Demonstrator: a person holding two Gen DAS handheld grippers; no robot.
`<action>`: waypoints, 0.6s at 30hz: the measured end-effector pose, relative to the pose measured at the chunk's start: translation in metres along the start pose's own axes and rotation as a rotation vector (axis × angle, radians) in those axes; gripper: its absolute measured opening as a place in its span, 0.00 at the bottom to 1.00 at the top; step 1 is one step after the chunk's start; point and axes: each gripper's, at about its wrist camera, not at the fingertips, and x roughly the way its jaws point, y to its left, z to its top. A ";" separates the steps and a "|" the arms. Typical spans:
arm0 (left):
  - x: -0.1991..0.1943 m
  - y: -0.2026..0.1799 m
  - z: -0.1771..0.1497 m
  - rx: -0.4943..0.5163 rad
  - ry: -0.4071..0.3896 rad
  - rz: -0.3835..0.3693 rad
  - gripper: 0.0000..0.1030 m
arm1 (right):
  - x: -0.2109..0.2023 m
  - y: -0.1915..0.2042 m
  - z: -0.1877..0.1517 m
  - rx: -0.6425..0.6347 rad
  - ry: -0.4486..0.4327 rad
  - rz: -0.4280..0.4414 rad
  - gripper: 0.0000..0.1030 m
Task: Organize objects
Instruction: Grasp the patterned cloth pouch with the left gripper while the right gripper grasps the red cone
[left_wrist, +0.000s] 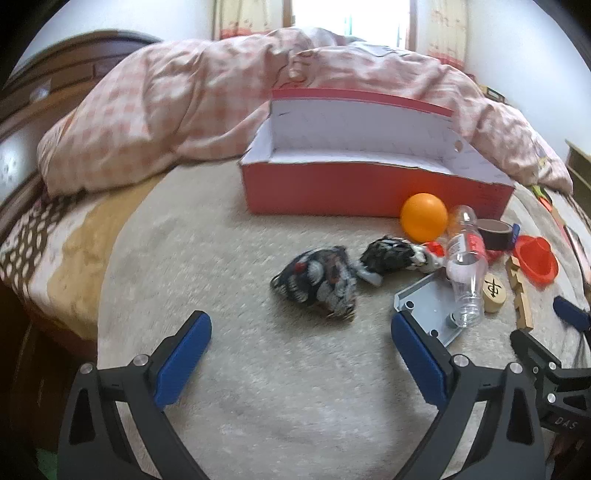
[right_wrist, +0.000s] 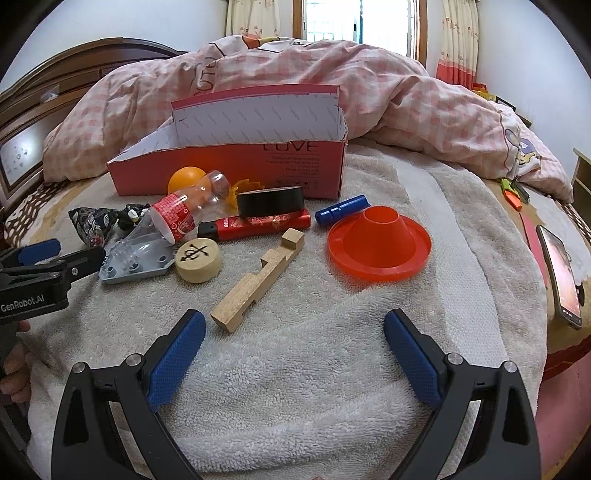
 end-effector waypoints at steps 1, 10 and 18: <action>0.001 -0.004 0.002 0.020 -0.002 0.004 0.96 | 0.000 0.000 0.000 0.000 -0.001 0.001 0.96; 0.011 -0.002 0.013 0.005 0.024 -0.037 0.92 | -0.001 -0.002 0.000 0.000 0.003 0.013 0.96; 0.022 -0.003 0.020 0.003 0.070 -0.060 0.86 | -0.008 -0.011 0.012 0.012 0.015 0.069 0.96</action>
